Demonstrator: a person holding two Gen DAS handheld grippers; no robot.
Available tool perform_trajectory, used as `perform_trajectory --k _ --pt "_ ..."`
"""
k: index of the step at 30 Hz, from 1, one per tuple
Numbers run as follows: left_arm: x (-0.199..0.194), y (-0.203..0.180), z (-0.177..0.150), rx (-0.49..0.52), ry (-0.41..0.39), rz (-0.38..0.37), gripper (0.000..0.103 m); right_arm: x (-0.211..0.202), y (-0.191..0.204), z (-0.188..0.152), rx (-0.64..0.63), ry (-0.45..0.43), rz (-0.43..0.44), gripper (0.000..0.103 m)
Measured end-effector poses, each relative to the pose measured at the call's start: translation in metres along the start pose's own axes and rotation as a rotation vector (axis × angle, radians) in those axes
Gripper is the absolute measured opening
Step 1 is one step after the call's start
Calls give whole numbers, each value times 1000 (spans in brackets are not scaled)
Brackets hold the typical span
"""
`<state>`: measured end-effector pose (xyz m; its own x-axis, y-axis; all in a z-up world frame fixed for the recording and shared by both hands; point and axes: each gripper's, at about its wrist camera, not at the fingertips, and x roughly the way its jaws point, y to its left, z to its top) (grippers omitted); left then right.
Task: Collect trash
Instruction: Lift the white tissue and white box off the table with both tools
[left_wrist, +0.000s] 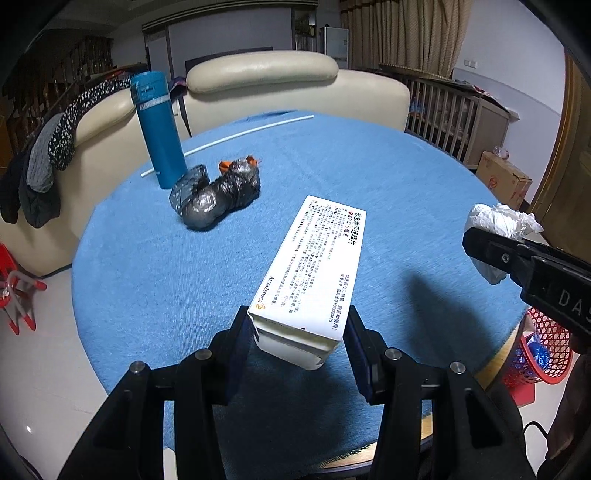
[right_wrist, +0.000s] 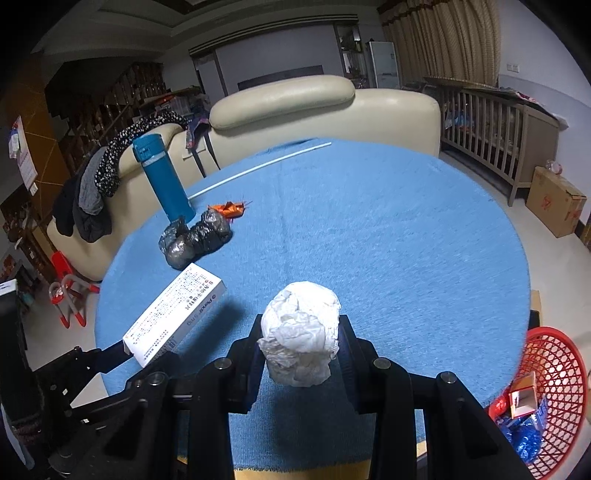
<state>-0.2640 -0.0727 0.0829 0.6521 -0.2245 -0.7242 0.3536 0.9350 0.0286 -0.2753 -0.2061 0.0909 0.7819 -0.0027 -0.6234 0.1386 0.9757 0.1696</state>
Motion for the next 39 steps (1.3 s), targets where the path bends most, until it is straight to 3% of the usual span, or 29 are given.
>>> perform_trajectory --k 7,39 --pt "-12 -7 3 19 -33 6 51 -7 -8 2 24 -18 -1 38" --pt "-2 -31 0 70 3 45 51 2 -39 -14 106 0 18 38"
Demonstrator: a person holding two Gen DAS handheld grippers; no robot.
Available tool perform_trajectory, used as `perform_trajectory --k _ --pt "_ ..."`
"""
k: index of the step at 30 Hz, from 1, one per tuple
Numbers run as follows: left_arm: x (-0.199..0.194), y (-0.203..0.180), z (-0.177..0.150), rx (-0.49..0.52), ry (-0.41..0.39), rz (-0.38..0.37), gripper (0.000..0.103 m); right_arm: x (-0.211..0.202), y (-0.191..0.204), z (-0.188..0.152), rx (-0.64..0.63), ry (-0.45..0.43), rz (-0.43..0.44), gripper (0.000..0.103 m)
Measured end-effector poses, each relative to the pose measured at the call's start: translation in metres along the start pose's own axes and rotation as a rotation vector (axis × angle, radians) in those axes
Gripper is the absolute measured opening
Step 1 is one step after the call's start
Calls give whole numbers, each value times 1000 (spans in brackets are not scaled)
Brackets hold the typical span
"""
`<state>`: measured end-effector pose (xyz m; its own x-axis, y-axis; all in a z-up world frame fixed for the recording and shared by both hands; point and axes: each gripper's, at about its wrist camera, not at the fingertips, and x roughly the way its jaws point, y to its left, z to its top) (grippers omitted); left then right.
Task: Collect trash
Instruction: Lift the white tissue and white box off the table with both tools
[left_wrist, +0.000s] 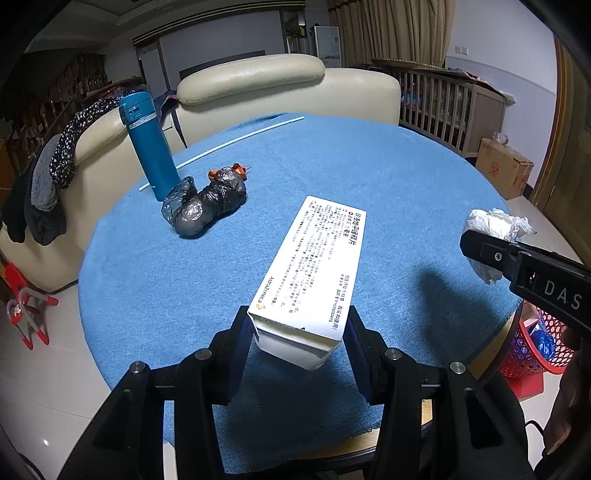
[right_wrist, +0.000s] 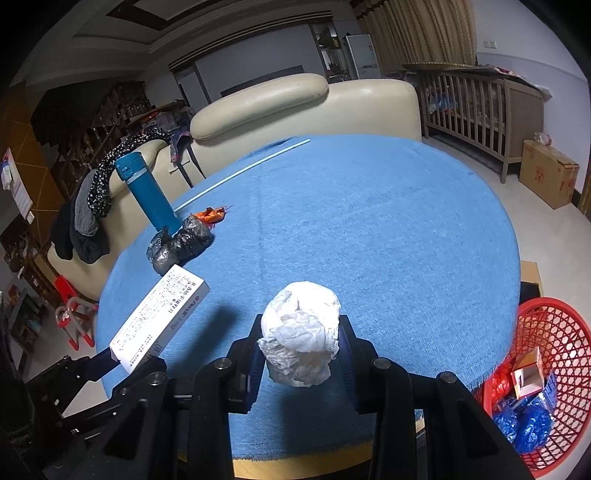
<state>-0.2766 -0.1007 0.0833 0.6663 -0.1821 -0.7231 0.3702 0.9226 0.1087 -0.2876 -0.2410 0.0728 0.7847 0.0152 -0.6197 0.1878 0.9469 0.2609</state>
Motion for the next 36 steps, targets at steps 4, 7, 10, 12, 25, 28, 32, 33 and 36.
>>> perform_trajectory --k 4,7,10,12,25,28,32,33,36 --pt "0 -4 0 12 2 6 51 1 -5 -1 13 1 5 38" --pt "0 -7 1 22 1 8 51 2 -9 -2 22 1 7 38" --pt "-1 -10 2 30 -1 10 51 1 -13 -2 33 -1 6 38" --pt "-1 -12 3 36 -4 12 51 1 -16 -2 39 -1 5 38" --pt "-3 -14 3 33 -11 18 51 -1 -22 -4 55 -1 5 38" --pt "-4 -13 3 30 -14 20 51 -1 -23 -4 54 0 6 38" --pt "-5 -12 2 21 -16 24 51 -1 -23 -4 53 1 6 38" --pt "-5 -12 2 20 -16 24 51 -1 -23 -5 53 1 6 38" --pt "-6 -12 2 18 -17 25 51 -1 -23 -4 53 0 5 38"
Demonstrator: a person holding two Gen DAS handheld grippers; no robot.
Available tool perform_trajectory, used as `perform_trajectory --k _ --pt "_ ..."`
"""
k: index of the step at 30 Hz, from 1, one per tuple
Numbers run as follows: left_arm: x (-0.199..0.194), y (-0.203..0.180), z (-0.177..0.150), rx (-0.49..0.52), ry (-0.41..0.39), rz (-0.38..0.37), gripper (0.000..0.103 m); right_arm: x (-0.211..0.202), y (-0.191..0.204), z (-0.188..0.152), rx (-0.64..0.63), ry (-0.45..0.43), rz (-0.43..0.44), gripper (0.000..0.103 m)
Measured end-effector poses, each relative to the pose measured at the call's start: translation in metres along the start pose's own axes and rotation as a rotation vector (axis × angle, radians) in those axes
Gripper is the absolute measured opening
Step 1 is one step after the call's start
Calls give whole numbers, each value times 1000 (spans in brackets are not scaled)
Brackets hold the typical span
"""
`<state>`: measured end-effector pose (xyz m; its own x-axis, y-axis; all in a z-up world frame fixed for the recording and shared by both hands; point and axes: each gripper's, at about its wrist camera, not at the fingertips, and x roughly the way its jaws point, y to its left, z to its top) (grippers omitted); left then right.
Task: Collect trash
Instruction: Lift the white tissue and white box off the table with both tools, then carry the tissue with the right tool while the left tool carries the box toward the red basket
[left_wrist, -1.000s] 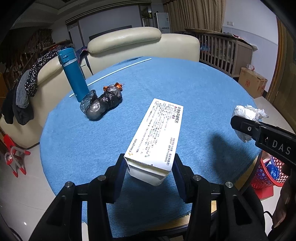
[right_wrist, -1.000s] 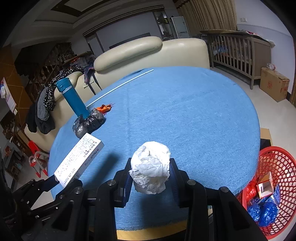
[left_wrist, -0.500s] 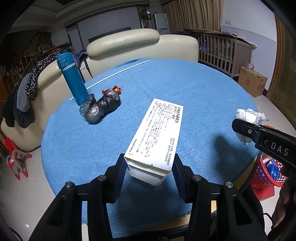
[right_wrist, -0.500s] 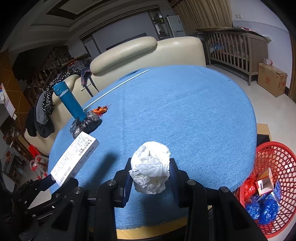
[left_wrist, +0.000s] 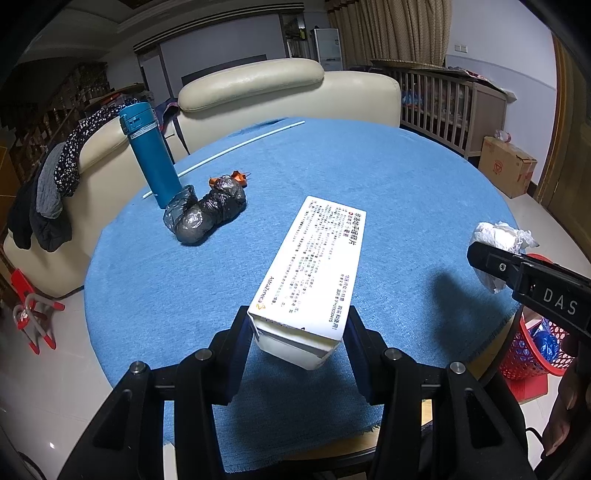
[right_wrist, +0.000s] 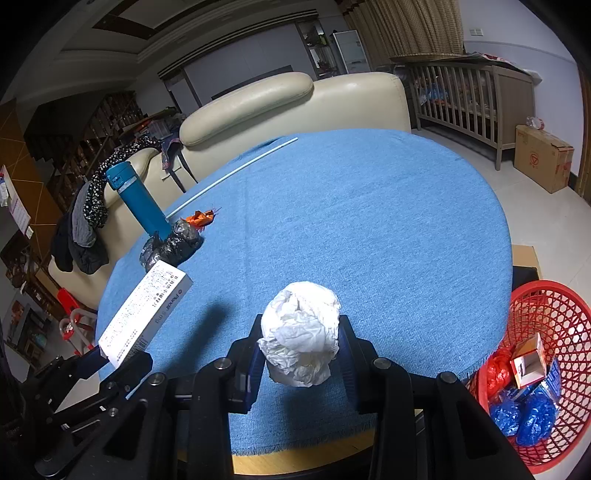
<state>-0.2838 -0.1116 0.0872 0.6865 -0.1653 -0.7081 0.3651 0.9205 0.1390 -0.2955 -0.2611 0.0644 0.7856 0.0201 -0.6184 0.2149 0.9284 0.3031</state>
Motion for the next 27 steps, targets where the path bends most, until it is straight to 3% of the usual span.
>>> perform_trajectory --k 27 --pt "2 -8 0 25 5 0 51 -1 -10 -4 32 2 -7 38"
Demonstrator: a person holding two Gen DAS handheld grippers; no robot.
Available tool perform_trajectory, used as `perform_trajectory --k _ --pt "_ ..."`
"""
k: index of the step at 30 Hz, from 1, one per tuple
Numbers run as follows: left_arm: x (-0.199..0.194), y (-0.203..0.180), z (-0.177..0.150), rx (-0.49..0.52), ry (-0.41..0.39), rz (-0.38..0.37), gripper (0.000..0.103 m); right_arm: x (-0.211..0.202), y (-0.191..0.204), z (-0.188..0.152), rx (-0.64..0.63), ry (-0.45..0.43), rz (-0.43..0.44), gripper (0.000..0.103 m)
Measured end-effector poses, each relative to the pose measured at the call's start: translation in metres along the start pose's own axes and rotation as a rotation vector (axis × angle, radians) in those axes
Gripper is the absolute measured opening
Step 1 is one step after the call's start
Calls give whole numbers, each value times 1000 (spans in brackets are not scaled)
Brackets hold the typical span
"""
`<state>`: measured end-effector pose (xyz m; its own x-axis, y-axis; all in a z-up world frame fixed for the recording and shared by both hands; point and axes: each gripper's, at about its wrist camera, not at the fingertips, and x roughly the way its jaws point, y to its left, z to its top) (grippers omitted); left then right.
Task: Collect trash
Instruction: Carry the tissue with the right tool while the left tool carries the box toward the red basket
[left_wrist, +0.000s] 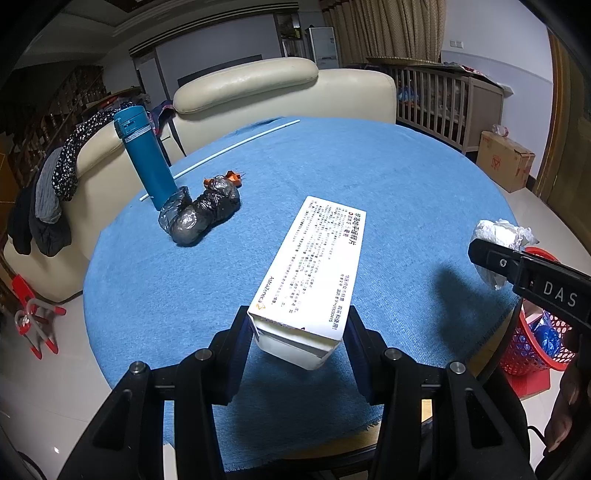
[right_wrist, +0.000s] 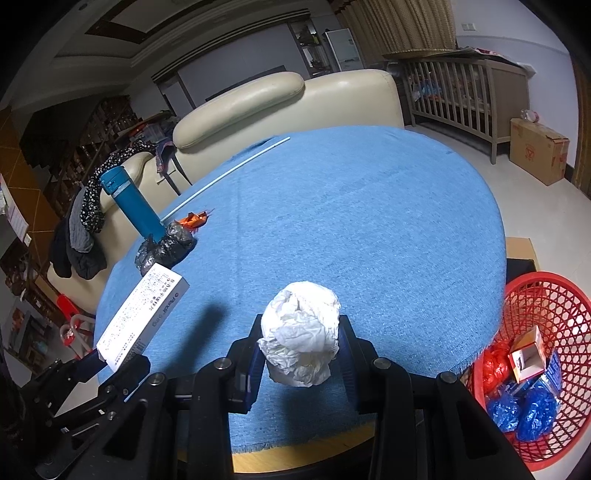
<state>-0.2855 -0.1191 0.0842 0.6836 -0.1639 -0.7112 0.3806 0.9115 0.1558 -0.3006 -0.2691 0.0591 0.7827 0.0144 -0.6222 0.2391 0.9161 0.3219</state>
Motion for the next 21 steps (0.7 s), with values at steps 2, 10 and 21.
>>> perform_trajectory --k 2,10,21 --pt "0 -1 0 3 0 0 51 0 -1 0 4 0 -1 38" --pt "0 -4 -1 11 -3 3 51 1 -4 -1 17 -1 -4 38" --pt "-2 -12 1 30 -15 -4 51 1 -12 -3 34 -4 -16 38"
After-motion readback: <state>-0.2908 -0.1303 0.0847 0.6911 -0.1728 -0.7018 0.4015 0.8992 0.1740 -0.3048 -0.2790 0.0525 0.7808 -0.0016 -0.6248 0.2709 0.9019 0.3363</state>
